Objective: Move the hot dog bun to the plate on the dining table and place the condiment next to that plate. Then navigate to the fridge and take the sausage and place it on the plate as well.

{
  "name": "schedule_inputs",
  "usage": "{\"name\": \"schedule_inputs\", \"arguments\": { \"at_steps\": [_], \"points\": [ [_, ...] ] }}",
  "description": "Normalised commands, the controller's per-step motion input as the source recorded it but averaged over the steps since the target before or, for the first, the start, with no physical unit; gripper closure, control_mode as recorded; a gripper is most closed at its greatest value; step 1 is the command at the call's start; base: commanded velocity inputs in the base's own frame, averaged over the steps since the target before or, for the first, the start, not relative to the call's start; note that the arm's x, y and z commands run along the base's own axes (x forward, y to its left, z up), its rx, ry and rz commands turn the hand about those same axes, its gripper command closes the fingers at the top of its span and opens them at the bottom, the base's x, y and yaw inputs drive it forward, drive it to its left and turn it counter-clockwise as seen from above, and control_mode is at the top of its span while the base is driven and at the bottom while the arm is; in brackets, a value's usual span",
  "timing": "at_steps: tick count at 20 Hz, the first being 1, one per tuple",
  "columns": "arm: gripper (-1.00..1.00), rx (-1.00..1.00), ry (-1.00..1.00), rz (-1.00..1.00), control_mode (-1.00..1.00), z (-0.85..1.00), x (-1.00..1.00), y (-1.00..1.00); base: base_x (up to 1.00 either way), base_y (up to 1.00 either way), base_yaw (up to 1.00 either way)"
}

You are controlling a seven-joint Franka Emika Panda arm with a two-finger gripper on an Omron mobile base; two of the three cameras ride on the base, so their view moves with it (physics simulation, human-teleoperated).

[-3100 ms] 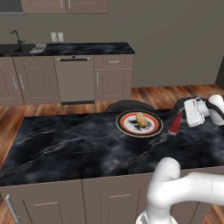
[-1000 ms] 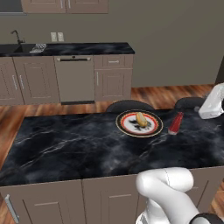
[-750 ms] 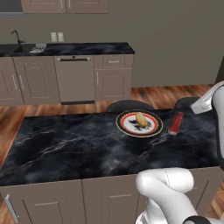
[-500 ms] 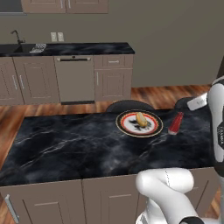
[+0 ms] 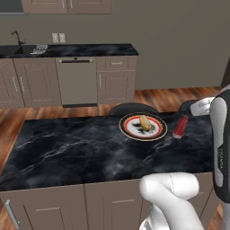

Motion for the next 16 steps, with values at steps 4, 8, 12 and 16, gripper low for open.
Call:
{"name": "schedule_inputs", "arguments": {
  "at_steps": [4,8,12,16],
  "points": [
    [-1.00,0.10,-0.15,-0.03,-1.00,-0.01,-0.66,0.17,0.00,0.00,0.00],
    [-1.00,0.06,-0.10,-0.09,-1.00,0.02,-0.37,0.30,0.00,0.00,0.00],
    [-1.00,0.00,0.00,-0.02,-1.00,0.00,-0.01,0.15,0.00,0.00,0.00],
    [-1.00,0.00,0.00,0.00,-1.00,0.00,0.00,0.00,0.00,0.00,0.00]
  ]
}}
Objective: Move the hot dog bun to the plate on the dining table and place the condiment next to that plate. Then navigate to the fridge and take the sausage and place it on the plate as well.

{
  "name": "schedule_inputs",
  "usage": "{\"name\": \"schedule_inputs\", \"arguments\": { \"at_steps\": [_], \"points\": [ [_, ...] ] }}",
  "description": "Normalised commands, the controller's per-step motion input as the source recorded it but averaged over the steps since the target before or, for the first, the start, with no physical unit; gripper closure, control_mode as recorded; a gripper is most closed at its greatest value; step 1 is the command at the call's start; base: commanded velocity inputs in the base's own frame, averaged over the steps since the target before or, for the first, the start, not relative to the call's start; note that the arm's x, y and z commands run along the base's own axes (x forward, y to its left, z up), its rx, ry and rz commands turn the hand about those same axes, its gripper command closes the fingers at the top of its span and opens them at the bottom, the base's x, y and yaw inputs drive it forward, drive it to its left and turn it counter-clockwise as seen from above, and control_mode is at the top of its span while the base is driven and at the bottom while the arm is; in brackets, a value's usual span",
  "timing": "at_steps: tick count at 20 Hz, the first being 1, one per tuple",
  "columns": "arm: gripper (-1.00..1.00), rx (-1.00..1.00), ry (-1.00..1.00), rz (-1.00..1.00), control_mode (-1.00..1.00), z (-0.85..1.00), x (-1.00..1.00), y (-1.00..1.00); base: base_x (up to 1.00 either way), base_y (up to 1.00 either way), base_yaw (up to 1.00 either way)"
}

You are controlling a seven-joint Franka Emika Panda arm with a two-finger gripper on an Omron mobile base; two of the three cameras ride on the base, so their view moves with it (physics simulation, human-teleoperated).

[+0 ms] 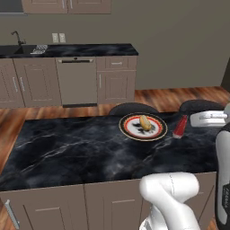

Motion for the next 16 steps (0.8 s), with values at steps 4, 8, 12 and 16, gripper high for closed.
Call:
{"name": "schedule_inputs", "arguments": {
  "at_steps": [4,8,12,16],
  "points": [
    [-1.00,-0.02,-0.01,0.07,-1.00,0.00,-0.09,0.13,0.00,0.00,0.00],
    [-1.00,-0.02,-0.03,0.05,1.00,0.00,-0.06,0.07,-0.42,0.25,0.27],
    [-1.00,0.00,0.00,0.00,1.00,0.00,0.00,0.00,-0.47,0.28,0.53],
    [-1.00,0.00,0.00,0.00,1.00,0.00,0.00,0.00,-0.26,0.34,0.62]
  ]
}}
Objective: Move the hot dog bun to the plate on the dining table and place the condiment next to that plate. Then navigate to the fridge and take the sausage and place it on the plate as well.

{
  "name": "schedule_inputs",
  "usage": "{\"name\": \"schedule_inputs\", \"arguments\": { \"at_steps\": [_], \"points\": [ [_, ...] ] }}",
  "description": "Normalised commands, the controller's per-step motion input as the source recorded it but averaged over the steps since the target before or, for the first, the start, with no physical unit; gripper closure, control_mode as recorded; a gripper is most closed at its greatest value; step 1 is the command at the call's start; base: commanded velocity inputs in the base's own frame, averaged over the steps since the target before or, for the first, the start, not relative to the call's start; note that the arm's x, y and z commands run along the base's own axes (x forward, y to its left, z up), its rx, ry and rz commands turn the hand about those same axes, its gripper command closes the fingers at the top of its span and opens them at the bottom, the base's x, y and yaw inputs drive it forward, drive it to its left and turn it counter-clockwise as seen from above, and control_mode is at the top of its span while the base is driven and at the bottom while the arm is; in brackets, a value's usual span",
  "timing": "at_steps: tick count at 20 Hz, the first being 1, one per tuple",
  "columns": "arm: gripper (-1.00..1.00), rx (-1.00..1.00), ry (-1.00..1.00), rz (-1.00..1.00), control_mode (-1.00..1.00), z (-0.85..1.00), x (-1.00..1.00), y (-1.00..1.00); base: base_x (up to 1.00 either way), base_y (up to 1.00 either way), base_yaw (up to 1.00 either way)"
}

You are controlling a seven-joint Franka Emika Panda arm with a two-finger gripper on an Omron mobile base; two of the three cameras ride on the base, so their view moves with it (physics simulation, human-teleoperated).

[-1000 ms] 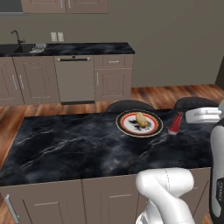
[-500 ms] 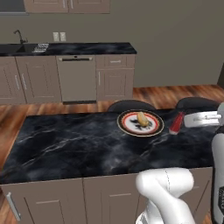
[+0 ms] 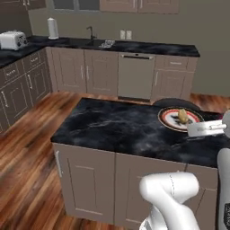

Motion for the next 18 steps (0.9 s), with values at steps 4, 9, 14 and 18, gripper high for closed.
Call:
{"name": "schedule_inputs", "arguments": {
  "at_steps": [4,9,14,18],
  "points": [
    [-1.00,0.00,0.00,0.00,1.00,0.00,0.00,0.00,-0.20,0.44,0.62],
    [-1.00,0.00,0.00,0.00,1.00,0.00,0.00,0.00,-0.22,0.54,0.62],
    [-1.00,0.00,0.00,0.00,1.00,0.00,0.00,0.00,-0.37,0.61,0.53],
    [-1.00,0.00,0.00,0.00,1.00,0.00,0.00,0.00,-0.46,0.59,0.46]
  ]
}}
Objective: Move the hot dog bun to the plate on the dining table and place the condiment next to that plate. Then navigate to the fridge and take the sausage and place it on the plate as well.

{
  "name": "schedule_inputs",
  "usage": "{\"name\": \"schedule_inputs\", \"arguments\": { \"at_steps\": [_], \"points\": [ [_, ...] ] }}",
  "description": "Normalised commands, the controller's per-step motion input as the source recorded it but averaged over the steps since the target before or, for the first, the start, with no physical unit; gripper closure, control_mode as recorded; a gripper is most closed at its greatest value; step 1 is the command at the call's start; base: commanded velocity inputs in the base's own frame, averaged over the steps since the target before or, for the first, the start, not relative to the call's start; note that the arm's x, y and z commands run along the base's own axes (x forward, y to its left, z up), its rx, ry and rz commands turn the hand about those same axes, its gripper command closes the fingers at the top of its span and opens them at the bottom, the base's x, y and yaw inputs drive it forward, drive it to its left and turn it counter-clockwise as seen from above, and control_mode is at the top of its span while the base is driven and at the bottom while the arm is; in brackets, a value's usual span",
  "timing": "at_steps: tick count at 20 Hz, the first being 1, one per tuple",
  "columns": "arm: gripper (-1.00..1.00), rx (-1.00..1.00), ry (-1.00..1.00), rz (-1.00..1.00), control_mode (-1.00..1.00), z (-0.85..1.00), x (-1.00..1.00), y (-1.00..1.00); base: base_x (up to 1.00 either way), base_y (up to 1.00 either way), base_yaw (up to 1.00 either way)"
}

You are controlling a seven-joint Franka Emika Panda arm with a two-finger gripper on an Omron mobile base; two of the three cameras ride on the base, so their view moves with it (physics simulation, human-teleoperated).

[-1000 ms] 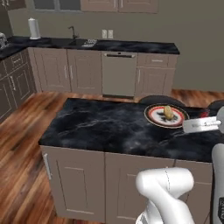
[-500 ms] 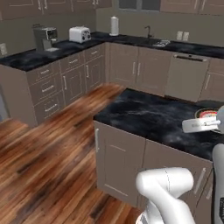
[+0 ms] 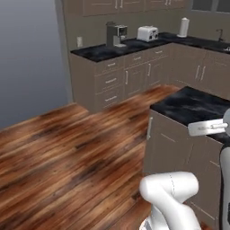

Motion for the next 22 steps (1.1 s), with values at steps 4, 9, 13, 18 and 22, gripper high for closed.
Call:
{"name": "schedule_inputs", "arguments": {
  "at_steps": [4,9,13,18,22],
  "points": [
    [-1.00,0.00,0.00,0.00,1.00,0.00,0.00,0.00,-0.43,0.61,0.41],
    [-1.00,0.00,0.00,0.00,1.00,0.00,0.00,0.00,-0.04,0.54,0.32],
    [-1.00,0.00,0.00,0.00,1.00,0.00,0.00,0.00,0.75,0.29,0.29],
    [-1.00,0.00,0.00,0.00,1.00,0.00,0.00,0.00,0.92,0.02,0.46],
    [-1.00,0.00,0.00,0.00,1.00,0.00,0.00,0.00,0.85,-0.07,0.58]
  ]
}}
